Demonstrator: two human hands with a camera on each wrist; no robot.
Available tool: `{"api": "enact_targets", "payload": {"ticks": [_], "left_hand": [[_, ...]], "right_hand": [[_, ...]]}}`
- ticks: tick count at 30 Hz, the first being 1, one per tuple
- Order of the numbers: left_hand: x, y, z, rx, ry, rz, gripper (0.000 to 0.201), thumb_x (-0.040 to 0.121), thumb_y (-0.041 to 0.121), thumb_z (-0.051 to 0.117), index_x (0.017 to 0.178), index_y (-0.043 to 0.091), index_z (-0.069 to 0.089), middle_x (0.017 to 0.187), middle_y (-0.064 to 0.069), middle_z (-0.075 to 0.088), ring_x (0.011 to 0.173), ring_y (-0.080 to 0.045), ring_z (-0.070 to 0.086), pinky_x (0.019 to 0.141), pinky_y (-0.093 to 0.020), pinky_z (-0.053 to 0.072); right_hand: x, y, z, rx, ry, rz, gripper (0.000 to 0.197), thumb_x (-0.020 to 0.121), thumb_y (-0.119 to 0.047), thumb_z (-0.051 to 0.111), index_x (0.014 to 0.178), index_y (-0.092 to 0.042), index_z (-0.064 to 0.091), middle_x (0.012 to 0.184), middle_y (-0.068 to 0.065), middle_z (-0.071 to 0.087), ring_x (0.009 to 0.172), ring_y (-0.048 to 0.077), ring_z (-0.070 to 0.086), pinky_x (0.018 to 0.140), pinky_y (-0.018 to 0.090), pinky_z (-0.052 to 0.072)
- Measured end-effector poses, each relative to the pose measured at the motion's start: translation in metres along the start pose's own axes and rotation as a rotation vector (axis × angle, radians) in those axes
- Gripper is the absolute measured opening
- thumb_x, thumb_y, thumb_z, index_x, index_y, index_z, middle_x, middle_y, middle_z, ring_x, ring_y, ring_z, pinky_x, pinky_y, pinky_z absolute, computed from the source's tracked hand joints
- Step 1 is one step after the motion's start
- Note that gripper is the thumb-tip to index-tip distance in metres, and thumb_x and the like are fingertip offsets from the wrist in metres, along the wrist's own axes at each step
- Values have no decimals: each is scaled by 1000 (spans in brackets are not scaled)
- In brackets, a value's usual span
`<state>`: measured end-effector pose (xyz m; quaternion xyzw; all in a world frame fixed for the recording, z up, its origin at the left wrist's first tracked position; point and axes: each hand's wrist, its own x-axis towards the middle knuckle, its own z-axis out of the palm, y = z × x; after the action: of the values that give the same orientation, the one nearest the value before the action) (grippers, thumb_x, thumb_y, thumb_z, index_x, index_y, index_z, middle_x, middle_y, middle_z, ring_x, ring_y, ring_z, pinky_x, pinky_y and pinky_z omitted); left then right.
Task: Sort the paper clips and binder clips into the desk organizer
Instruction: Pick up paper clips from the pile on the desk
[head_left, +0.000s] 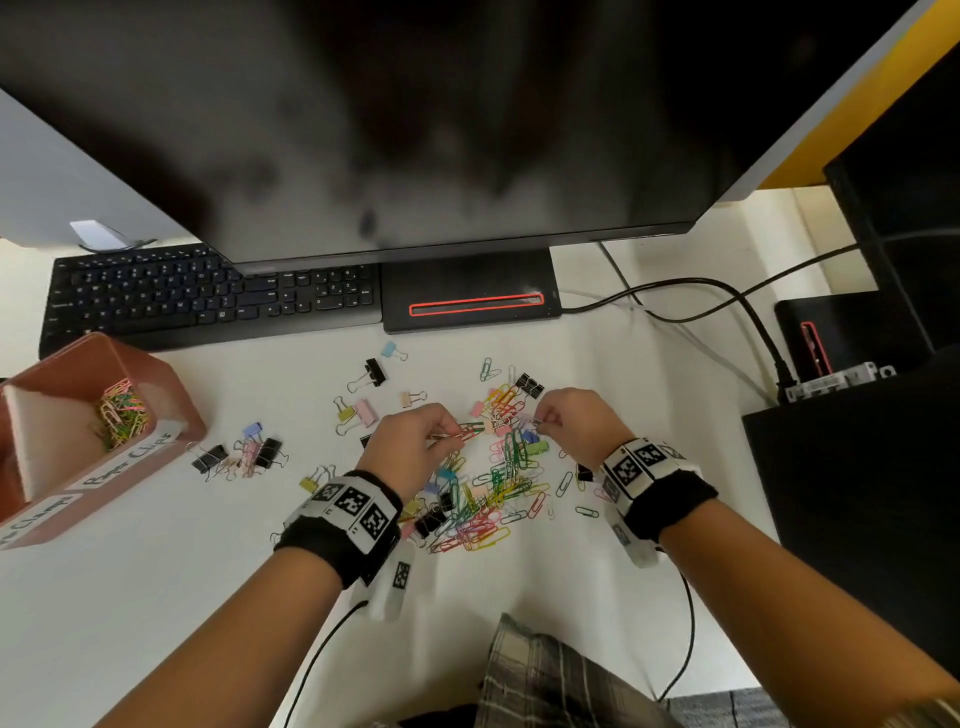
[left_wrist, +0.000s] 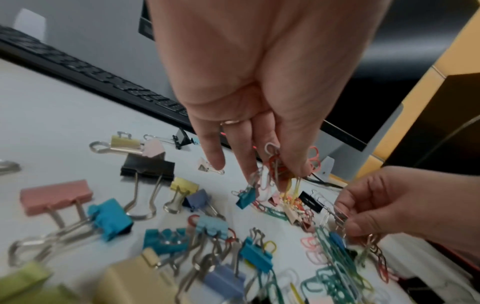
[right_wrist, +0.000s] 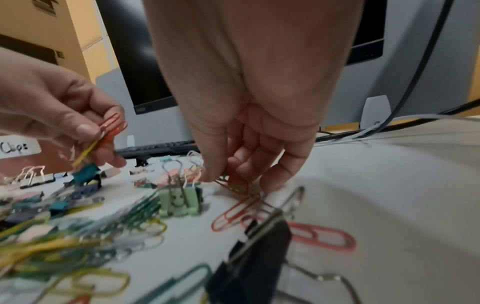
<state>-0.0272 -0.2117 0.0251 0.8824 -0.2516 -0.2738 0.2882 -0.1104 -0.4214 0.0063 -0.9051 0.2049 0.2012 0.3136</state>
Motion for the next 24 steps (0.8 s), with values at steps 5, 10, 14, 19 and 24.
{"api": "enact_targets", "payload": {"ticks": [5,10,14,19,24], "left_hand": [[-5,-7,-16,-166,-2,-65,21,81,23,69,101,27,64,89,6,65,78,-7,63,72,-18,49],[-12,-13,-35,-351,27,-133,17,81,14,69,97,21,67,93,-3,69,69,-7,69,63,-17,55],[-29,-22,-67,-466,90,-153,19,81,8,68,97,18,67,87,-2,69,62,-7,68,59,-19,57],[-63,-70,-131,-518,292,-199,20,82,-1,64,101,4,65,78,-5,67,64,-11,66,56,-13,52],[-93,-132,-206,-367,521,-303,2,84,10,65,84,9,66,73,3,67,63,5,65,62,-11,50]], "right_hand": [[-10,-7,-10,123,115,-40,10,86,-15,62,95,-12,66,92,3,67,80,13,57,76,25,48],[-19,-34,-24,133,239,-163,11,85,-14,63,95,-11,67,93,5,66,80,13,58,78,26,50],[-19,-85,-28,140,234,-281,11,86,-12,63,96,-12,67,90,-2,59,80,11,56,79,25,50],[-6,-198,-8,229,168,-519,9,84,-12,64,92,-13,67,84,-5,54,77,9,54,72,16,45],[19,-327,39,370,160,-638,10,81,-8,64,89,-13,66,85,-2,58,74,9,56,72,14,44]]}}
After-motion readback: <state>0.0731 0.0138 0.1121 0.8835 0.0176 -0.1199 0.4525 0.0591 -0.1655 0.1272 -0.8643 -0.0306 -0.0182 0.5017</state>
